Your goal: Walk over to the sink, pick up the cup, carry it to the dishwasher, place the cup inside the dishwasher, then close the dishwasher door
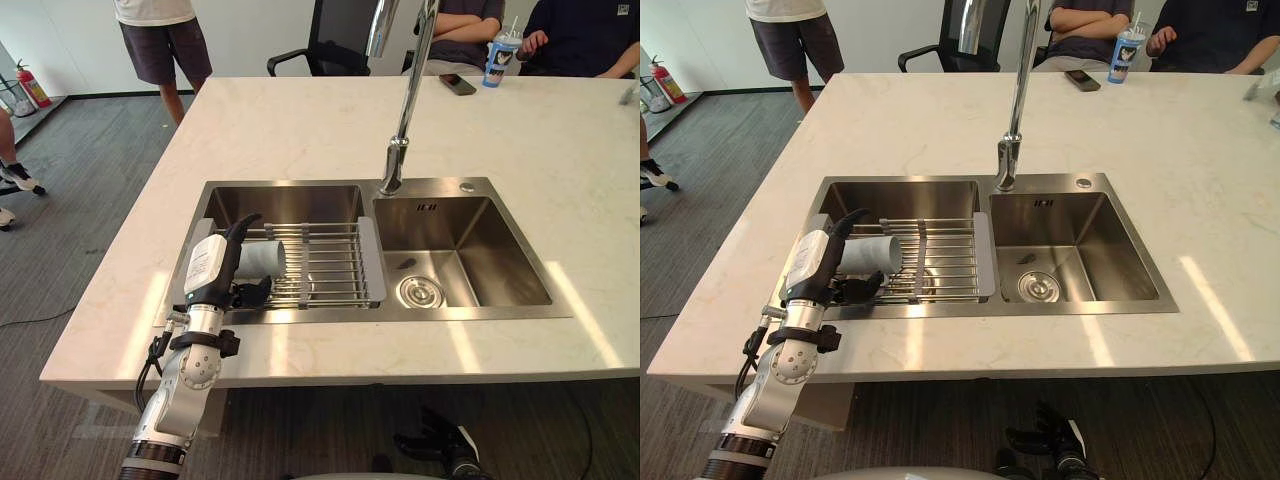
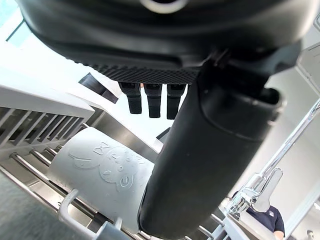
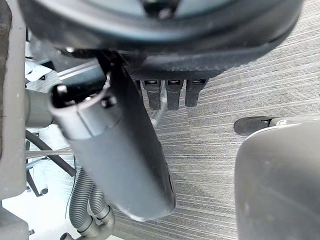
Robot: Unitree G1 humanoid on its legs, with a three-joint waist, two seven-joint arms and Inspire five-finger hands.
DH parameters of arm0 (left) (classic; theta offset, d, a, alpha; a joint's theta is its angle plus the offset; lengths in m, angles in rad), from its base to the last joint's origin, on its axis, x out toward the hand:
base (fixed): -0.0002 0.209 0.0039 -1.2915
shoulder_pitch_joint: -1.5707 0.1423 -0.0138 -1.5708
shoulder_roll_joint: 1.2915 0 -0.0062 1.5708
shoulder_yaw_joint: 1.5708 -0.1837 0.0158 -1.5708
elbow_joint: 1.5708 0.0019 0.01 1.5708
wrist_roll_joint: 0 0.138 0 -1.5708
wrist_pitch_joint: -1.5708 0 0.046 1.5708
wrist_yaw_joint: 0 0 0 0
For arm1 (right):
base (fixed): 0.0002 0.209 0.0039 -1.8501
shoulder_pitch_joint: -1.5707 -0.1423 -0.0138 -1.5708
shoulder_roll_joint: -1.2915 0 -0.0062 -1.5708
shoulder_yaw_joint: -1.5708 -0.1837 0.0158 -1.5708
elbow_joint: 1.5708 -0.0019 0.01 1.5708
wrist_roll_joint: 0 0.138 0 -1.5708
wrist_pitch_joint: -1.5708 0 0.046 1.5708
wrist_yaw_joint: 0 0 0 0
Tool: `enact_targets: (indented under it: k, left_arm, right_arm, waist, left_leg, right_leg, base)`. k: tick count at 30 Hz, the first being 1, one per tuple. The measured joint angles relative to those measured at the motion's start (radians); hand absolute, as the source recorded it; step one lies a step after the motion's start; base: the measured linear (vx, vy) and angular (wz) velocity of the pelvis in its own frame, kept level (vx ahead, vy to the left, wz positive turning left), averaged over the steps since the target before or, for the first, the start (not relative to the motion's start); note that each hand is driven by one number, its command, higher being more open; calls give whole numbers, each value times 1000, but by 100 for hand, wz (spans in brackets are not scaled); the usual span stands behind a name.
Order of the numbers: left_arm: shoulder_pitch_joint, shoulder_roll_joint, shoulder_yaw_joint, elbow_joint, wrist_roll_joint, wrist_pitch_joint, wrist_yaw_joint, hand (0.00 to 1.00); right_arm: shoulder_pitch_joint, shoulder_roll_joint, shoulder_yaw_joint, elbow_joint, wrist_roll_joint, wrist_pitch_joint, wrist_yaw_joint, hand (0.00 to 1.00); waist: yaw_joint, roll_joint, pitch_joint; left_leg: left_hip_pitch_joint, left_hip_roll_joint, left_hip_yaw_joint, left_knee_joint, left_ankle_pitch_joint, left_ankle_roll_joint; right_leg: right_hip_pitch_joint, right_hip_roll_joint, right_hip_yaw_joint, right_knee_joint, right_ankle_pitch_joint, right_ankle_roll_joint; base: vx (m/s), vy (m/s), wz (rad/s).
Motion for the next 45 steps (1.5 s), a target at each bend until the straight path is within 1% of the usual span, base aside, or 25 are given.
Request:
enact_targets:
  k: [3,5,7,10,13,17,20,23,25,28,32,38,45]
  left_arm:
    - [-38,35,-18,35,28,5,-6,90]
    - [-69,52,-35,61,45,5,-11,90]
    - [-118,78,-64,104,72,7,-31,90]
    - [-160,100,-85,150,85,10,-51,90]
    - [-199,121,-91,204,90,13,-72,90]
    - [-257,153,-89,273,88,40,-89,90]
    - [-264,156,-75,285,79,49,-89,90]
    - [-266,155,-46,285,59,54,-86,90]
    - [-266,153,-28,293,39,70,-84,90]
    - [-265,144,30,294,9,91,-65,90]
    - [-261,131,72,291,-9,93,-39,90]
    - [-232,97,99,257,-10,93,-1,90]
    - [-213,93,111,240,-8,91,1,90]
  right_arm:
    - [1,2,0,-4,0,0,2,90]
    - [7,3,0,-14,0,0,3,90]
    - [16,3,0,-23,0,0,4,90]
    - [15,4,0,-23,0,0,7,90]
    - [15,5,0,-26,0,0,7,90]
    - [17,10,-3,-28,0,1,8,90]
    - [18,13,-7,-28,1,1,9,90]
    - [17,14,-7,-38,1,1,12,90]
    - [17,14,-9,-38,1,1,12,90]
    - [17,18,-15,-39,1,1,12,90]
    - [17,20,-16,-39,1,1,12,90]
    - [17,20,-16,-39,0,1,8,90]
    - [17,20,-16,-40,0,1,6,90]
  waist:
    - [-13,-3,2]
    - [-13,-5,3]
    - [-20,-6,4]
    - [-34,-6,4]
    - [-43,-6,6]
    - [-50,-15,29]
    - [-54,-16,32]
    - [-56,-17,50]
    - [-57,-17,53]
    - [-55,-21,66]
    - [-52,-25,71]
    - [-43,-27,72]
    - [-40,-27,72]
  left_leg:
    - [0,-1,3,-5,1,0]
    - [-1,-2,7,-8,1,1]
    - [-4,-3,12,-12,1,1]
    - [-8,-3,14,-17,2,2]
    - [-9,-4,19,-19,2,2]
    - [-9,-4,23,-19,2,2]
    - [-9,-4,24,-21,2,2]
    - [-9,-4,26,-20,2,2]
    - [-9,-4,26,-20,2,2]
    - [-9,-4,27,-20,2,2]
    - [-9,-4,26,-21,2,2]
    - [-9,-4,25,-21,2,2]
    - [-8,-4,24,-21,2,2]
  right_leg:
    - [-6,0,6,0,1,1]
    - [-11,1,11,0,1,2]
    - [-20,0,16,0,2,3]
    - [-26,1,19,0,2,3]
    - [-32,2,23,3,3,4]
    - [-35,2,29,3,5,6]
    - [-36,1,30,3,5,6]
    - [-36,1,32,1,6,7]
    - [-37,2,32,0,6,7]
    - [-37,2,32,0,6,7]
    - [-36,1,32,1,7,7]
    - [-35,1,31,3,7,7]
    - [-34,1,30,3,6,7]
  base:
    - [-24,-22,-6]
    - [-20,-17,-9]
    - [-22,-26,-8]
    - [-13,-24,-3]
    - [-19,-32,-6]
    - [-42,-38,-4]
    - [-36,-33,-2]
    - [-62,-45,-2]
    - [-54,-46,-1]
    - [-33,-33,0]
    - [-35,-39,0]
    - [-5,-5,0]
    - [0,0,0]
